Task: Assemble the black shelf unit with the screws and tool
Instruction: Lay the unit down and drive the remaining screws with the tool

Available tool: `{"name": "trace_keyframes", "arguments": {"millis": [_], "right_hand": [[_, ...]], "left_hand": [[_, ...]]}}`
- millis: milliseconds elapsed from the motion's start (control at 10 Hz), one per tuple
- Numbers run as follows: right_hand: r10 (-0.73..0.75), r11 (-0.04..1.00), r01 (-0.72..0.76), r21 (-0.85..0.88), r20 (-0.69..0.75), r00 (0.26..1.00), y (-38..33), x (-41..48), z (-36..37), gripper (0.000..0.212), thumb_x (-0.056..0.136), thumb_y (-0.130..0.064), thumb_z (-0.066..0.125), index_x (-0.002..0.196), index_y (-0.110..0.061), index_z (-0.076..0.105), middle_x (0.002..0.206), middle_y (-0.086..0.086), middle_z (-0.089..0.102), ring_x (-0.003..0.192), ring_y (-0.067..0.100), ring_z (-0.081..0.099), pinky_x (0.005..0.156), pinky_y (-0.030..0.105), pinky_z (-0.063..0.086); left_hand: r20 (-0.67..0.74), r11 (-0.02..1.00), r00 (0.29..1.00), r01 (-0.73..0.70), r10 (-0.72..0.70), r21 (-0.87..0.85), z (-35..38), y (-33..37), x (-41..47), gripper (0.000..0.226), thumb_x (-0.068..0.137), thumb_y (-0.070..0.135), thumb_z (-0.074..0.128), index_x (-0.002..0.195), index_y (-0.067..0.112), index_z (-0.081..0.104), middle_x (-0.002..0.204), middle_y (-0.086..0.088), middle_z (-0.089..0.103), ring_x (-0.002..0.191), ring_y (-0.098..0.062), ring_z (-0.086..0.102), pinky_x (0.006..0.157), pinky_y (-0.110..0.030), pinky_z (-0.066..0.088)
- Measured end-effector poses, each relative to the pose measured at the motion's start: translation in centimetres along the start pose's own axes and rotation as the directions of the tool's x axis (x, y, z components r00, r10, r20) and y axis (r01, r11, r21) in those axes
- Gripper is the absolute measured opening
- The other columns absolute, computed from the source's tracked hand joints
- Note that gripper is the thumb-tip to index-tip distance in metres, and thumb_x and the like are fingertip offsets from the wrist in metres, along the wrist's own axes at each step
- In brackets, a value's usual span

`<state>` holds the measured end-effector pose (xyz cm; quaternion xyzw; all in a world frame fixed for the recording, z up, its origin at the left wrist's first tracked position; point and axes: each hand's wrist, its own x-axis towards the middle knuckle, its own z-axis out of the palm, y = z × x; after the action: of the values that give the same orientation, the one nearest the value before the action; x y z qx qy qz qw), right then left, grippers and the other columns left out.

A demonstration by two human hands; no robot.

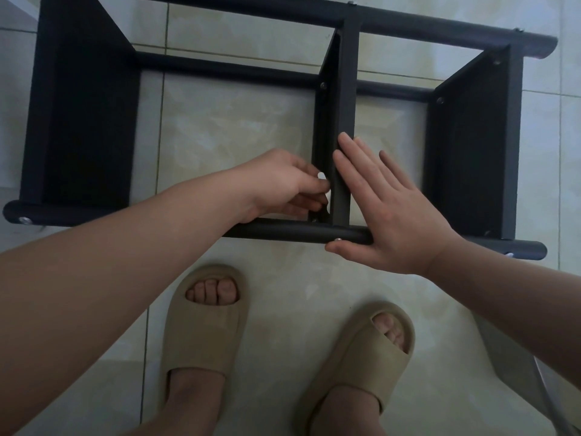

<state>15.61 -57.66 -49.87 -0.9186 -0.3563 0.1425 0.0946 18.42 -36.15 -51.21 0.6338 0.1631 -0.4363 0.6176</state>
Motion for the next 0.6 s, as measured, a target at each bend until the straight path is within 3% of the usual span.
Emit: {"name": "trace_keyframes", "arguments": {"millis": [300, 600], "right_hand": [[0.002, 1.0, -0.002, 0.002, -0.003, 1.0, -0.08, -0.04, -0.12, 0.105, 0.09, -0.075, 0.044, 0.161, -0.004, 0.012, 0.17, 0.011, 0.0, 0.157, 0.025, 0.0, 0.124, 0.054, 0.017], [0.004, 1.0, -0.004, 0.008, -0.003, 1.0, -0.12, -0.06, -0.19, 0.105, 0.09, -0.076, 0.043, 0.161, -0.004, 0.012, 0.17, 0.01, 0.0, 0.157, 0.025, 0.0, 0.124, 0.055, 0.018]], "left_hand": [[-0.005, 0.997, 0.999, -0.043, 0.042, -0.062, 0.12, 0.32, -0.39, 0.006, 0.095, 0.018, 0.067, 0.09, 0.015, 0.069, 0.08, 0.0, 0.076, 0.077, -0.011, 0.073, 0.072, -0.025, 0.058], [0.037, 0.999, 0.999, -0.029, 0.03, -0.039, -0.25, 0.16, -0.42, 0.008, 0.094, 0.017, 0.068, 0.087, 0.016, 0.069, 0.081, 0.0, 0.076, 0.078, -0.011, 0.074, 0.065, -0.021, 0.056]]}}
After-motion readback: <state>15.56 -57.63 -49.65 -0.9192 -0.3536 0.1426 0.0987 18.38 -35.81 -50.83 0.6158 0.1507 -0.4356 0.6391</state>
